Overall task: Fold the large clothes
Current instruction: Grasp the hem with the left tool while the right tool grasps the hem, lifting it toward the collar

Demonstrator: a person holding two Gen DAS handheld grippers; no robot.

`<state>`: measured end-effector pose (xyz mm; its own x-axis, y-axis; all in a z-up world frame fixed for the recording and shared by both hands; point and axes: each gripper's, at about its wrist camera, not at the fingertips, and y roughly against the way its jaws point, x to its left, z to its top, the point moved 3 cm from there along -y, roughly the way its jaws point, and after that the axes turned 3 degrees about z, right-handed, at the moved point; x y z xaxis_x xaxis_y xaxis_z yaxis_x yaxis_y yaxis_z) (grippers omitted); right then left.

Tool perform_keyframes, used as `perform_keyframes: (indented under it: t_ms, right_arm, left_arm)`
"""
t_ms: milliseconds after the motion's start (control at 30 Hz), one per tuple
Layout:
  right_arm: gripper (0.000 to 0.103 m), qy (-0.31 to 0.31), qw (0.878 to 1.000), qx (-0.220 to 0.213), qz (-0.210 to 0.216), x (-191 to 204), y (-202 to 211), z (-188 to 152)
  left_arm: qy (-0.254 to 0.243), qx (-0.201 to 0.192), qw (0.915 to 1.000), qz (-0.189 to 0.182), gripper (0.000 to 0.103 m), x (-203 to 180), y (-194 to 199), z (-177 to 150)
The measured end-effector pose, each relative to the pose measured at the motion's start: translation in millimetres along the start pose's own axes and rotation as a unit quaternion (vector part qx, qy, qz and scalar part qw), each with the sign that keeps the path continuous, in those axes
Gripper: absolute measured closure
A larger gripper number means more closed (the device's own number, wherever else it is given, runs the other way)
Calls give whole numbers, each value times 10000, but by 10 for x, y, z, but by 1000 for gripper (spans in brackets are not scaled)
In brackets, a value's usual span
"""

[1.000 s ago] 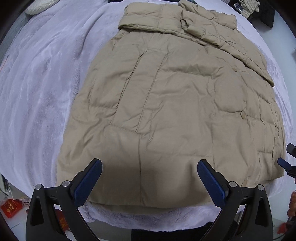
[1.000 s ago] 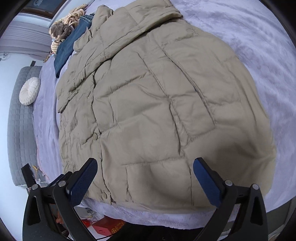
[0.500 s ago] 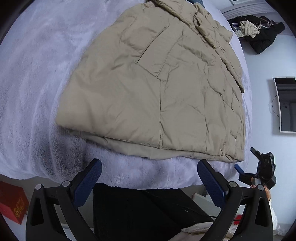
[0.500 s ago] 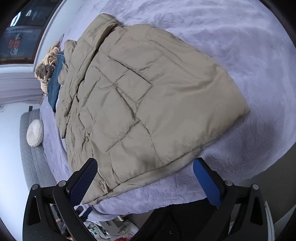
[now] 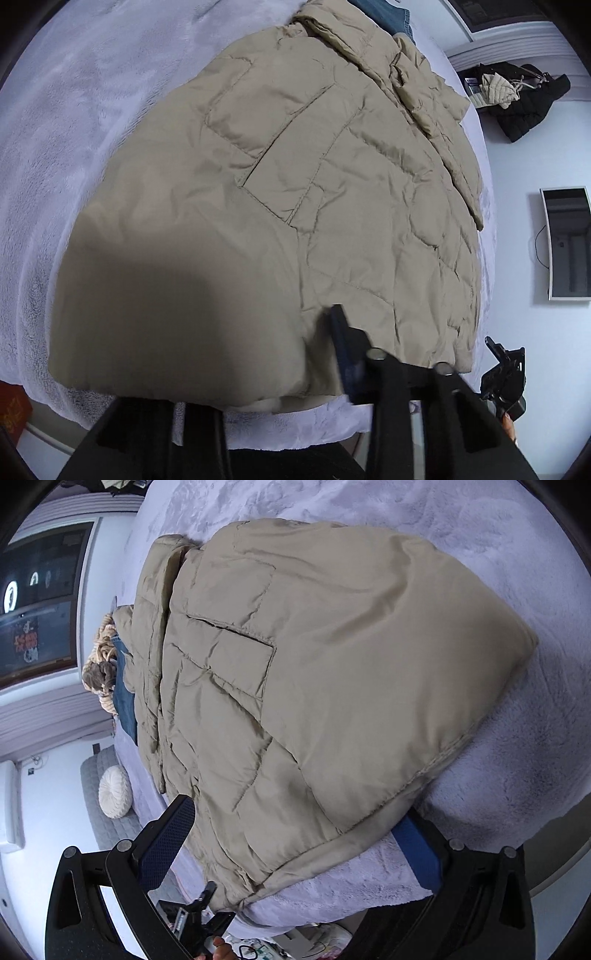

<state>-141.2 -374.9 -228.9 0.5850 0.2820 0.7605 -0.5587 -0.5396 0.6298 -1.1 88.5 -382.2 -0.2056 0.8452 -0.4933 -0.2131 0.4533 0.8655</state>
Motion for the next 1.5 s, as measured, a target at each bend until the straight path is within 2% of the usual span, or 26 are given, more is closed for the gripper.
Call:
perform_keyframes:
  t_ms: [33, 67, 100, 167, 200, 233, 300, 400, 600, 767, 933, 1067, 1200, 1267, 1367, 1500]
  right_arm:
    - [3, -88, 9999, -34, 42, -14, 4, -5]
    - [8, -152, 9998, -75, 86, -33, 16, -5]
    - [15, -206, 9996, -90, 161, -52, 28, -4]
    - [57, -287, 9992, -41, 279, -75, 30, -11]
    - [68, -302, 9992, -12, 270, -91, 28, -6]
    - [88, -268, 9994, 14, 221, -89, 25, 3]
    - [94, -83, 9999, 37, 85, -16, 38, 24]
    - [95, 524, 9985, 98, -105, 255, 70, 49]
    - [97, 1810, 9827, 19, -380, 1073, 162, 262]
    - [97, 2625, 9643, -148, -325, 1834, 160, 601]
    - [97, 3333, 9420, -184, -358, 2572, -57, 1085]
    - [97, 3811, 9231, -173, -477, 3106, -347, 1482]
    - [97, 3987, 9135, -91, -809, 3415, -879, 1902]
    - [97, 3971, 9123, -90, -1001, 3450, -1169, 2073]
    - [97, 3833, 9161, -94, -1176, 3400, -1497, 2288]
    - [97, 3737, 9189, -63, -1261, 3290, -1848, 2514]
  left_arm:
    - [-70, -61, 10000, 26, 80, -87, 168, -64]
    - [-141, -143, 9998, 33, 86, -135, 265, -70]
    - [-183, -185, 9997, 38, 88, -216, 393, -128]
    - [-230, -312, 9992, 5, 88, -297, 601, -166]
    - [-255, -354, 9990, 7, 88, -414, 894, -450]
    - [-317, -413, 9986, 8, 89, -411, 1036, -502]
    - [-468, -544, 9974, 43, 91, -493, 1290, -554]
    - [-598, -738, 9955, -6, 91, -572, 1638, -577]
    - [-903, -1442, 9853, -131, 92, -1059, 2221, -171]
    - [-1243, -2107, 9696, -98, 92, -1672, 2545, 357]
    - [-1333, -2556, 9573, 211, 92, -2148, 2665, 968]
    - [-1257, -2662, 9542, 529, 92, -2348, 2508, 1540]
    - [-1034, -2519, 9583, 861, 92, -2343, 2070, 2094]
    - [-949, -2302, 9622, 1107, 92, -2293, 1751, 2358]
    - [-928, -2115, 9626, 1414, 92, -2220, 1393, 2615]
    - [-876, -1936, 9657, 1492, 91, -2146, 1071, 2854]
